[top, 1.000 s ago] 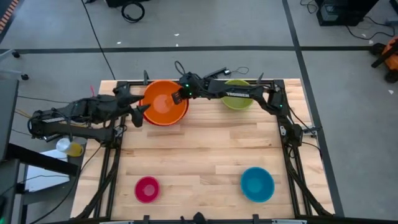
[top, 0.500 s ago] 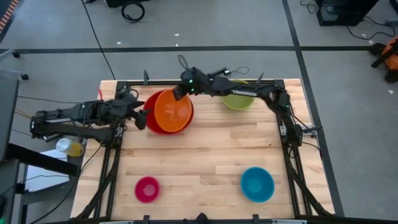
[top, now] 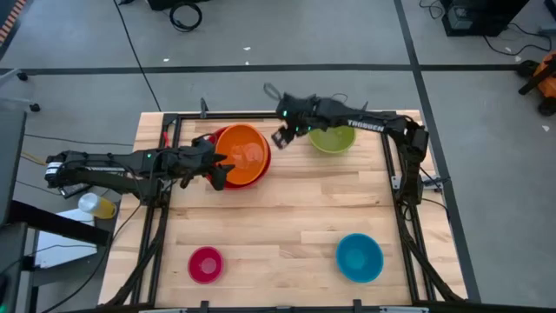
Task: Nest bowls inside each other
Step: Stack the orange bowl on top of the red bowl
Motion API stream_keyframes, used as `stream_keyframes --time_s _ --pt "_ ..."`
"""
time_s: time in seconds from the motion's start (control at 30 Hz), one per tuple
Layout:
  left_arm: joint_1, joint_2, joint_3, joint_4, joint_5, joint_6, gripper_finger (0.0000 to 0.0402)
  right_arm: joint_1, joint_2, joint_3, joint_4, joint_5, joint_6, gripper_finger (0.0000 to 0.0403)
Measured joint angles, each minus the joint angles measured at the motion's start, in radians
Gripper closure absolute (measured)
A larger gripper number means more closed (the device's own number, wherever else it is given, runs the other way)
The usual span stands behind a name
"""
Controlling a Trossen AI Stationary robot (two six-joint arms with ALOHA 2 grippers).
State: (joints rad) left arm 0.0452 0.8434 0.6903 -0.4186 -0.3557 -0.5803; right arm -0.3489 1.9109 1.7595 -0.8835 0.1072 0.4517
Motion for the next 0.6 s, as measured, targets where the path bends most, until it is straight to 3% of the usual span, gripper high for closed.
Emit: stream_keyframes --time_s 0.37,0.6 --pt "-0.023 -0.032 0.005 -0.006 0.010 -0.047 0.0159 0.116 0.015 -0.178 0.481 -0.010 0.069 0.0228" --pt "-0.019 -0.048 0.005 -0.045 0.010 -0.036 0.0159 0.094 0.075 -0.197 0.482 -0.031 0.082 0.0229"
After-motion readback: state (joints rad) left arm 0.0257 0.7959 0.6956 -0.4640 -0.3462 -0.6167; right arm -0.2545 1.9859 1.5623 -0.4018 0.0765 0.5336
